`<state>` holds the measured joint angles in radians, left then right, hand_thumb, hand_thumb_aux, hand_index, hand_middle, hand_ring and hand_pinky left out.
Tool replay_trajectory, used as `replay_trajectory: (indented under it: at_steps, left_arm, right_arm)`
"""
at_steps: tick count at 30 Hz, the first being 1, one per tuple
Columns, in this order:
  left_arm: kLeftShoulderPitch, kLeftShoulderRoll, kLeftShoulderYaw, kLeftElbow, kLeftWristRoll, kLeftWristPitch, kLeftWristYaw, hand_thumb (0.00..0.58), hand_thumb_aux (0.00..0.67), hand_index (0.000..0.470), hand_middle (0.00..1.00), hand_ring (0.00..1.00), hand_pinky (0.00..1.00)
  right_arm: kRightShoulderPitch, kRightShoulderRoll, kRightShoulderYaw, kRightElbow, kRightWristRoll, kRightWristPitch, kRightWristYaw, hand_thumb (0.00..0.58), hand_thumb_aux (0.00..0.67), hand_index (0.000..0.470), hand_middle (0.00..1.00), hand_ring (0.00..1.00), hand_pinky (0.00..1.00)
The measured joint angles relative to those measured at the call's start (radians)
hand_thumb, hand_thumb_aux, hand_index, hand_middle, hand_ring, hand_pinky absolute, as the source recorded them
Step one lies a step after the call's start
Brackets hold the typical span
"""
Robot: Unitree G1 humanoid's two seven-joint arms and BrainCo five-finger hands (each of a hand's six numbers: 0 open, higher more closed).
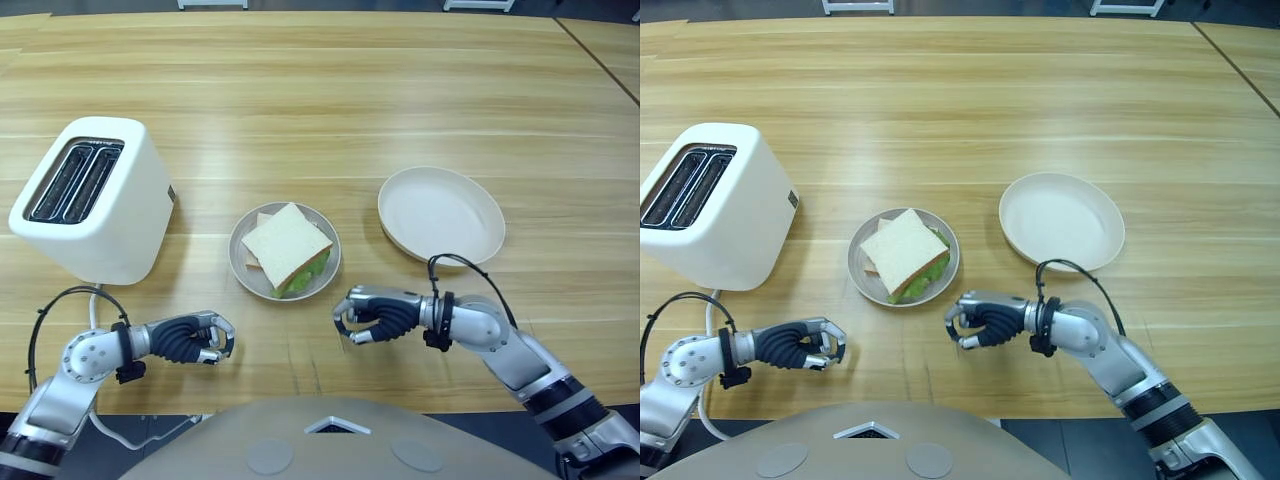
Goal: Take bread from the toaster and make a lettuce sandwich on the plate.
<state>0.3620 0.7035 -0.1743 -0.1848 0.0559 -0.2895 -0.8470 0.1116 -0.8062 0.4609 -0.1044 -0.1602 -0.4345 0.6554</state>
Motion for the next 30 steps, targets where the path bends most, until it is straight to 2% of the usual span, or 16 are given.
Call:
replay_trajectory:
  at_steps: [7,11,15,17,21,27,28,29,30]
  left_arm:
    - [-0.143,-0.050,-0.093,0.123,0.067,-0.076,0.066,0.580,0.670,0.470,1.00,1.00,1.00]
    - [-0.241,-0.102,-0.141,0.193,0.157,-0.094,0.162,0.580,0.670,0.470,1.00,1.00,1.00]
    - [-0.345,-0.167,-0.176,0.288,0.251,-0.093,0.280,0.580,0.670,0.470,1.00,1.00,1.00]
    - [-0.395,-0.204,-0.173,0.344,0.278,-0.071,0.349,0.580,0.670,0.470,1.00,1.00,1.00]
    - [-0.479,-0.266,-0.136,0.467,0.313,-0.024,0.501,0.580,0.670,0.470,1.00,1.00,1.00]
    - [-0.599,-0.318,-0.119,0.643,0.366,-0.055,0.694,0.580,0.670,0.470,1.00,1.00,1.00]
    - [-0.626,-0.325,-0.117,0.671,0.375,-0.061,0.729,0.580,0.670,0.470,1.00,1.00,1.00]
    - [-0.662,-0.339,-0.112,0.705,0.397,-0.070,0.793,0.580,0.670,0.470,1.00,1.00,1.00]
    - [-0.685,-0.348,-0.112,0.718,0.416,-0.089,0.841,0.580,0.670,0.470,1.00,1.00,1.00]
  right_arm:
    - [-0.077,0.090,0.046,0.077,-0.145,-0.063,-0.035,0.580,0.670,0.470,1.00,1.00,1.00]
    - [-0.158,0.159,0.055,0.178,-0.279,-0.098,-0.159,0.580,0.670,0.470,1.00,1.00,1.00]
    - [-0.263,0.240,0.065,0.342,-0.410,-0.124,-0.358,0.580,0.670,0.470,1.00,1.00,1.00]
    - [-0.319,0.264,0.077,0.404,-0.504,-0.113,-0.477,0.580,0.670,0.470,1.00,1.00,1.00]
    - [-0.427,0.325,0.092,0.537,-0.673,-0.011,-0.702,0.580,0.670,0.470,1.00,1.00,1.00]
    - [-0.534,0.440,0.101,0.703,-0.761,0.114,-0.901,0.580,0.670,0.470,1.00,1.00,1.00]
    - [-0.553,0.455,0.101,0.724,-0.768,0.134,-0.933,0.580,0.670,0.470,0.87,0.87,0.87]
    - [-0.579,0.474,0.096,0.741,-0.773,0.161,-0.979,0.580,0.670,0.470,0.63,0.63,0.63]
    - [-0.597,0.482,0.092,0.741,-0.780,0.175,-1.012,0.580,0.670,0.470,0.23,0.23,0.23]
